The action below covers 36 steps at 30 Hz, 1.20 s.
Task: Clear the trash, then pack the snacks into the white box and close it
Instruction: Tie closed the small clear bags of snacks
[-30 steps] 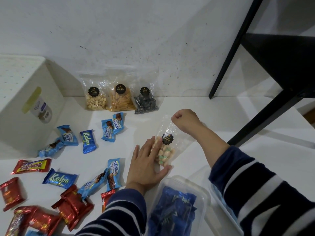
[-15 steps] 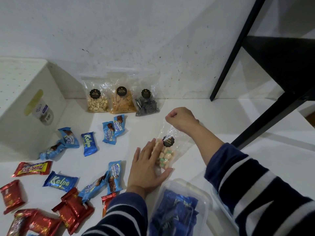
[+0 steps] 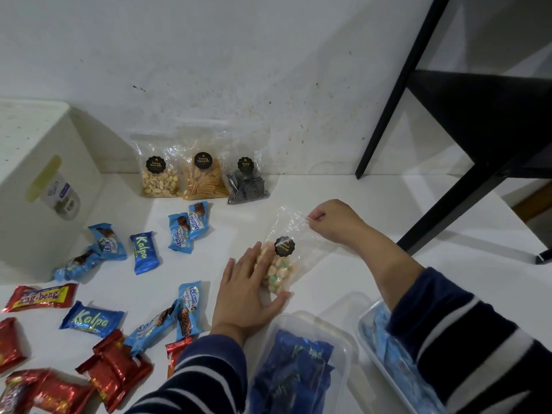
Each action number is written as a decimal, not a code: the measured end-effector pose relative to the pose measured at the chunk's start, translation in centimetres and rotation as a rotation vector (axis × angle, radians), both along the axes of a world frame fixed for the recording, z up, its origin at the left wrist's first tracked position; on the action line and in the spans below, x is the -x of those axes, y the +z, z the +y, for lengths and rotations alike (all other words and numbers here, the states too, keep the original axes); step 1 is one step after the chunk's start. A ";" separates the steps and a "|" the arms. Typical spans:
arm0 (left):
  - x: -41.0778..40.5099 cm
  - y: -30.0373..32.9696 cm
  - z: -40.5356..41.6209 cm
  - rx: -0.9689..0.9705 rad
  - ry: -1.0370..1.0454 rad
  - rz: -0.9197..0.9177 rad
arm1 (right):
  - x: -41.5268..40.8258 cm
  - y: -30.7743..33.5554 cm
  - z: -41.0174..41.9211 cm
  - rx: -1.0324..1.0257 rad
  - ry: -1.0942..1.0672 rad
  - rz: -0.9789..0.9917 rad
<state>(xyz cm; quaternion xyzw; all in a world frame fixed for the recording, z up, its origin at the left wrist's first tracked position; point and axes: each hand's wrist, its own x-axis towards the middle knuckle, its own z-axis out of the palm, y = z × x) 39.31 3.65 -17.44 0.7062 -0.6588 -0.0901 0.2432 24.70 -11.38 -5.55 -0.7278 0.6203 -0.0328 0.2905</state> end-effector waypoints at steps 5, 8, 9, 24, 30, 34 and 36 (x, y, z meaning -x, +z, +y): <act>0.0 0.3 0.0 -0.007 -0.023 0.018 | 0.0 0.2 1.1 0.057 -0.055 -0.114; -0.1 0.7 0.3 -0.006 -0.029 0.116 | 0.2 0.5 2.1 0.101 -0.080 -0.190; -0.1 1.2 0.4 0.024 0.014 0.229 | 0.3 0.6 2.5 0.120 -0.083 -0.222; 2.5 9.9 -2.2 -0.053 0.314 0.970 | -0.2 2.2 9.0 0.066 -0.130 -0.577; 2.9 10.2 -2.0 -0.060 0.330 0.952 | -0.9 1.5 8.2 0.079 -0.181 -0.464; 2.7 9.5 -2.1 0.016 0.270 0.928 | -1.3 1.0 7.6 0.097 -0.171 -0.480; 2.1 8.4 -1.6 0.012 0.214 0.889 | -1.1 1.2 7.2 0.106 -0.162 -0.532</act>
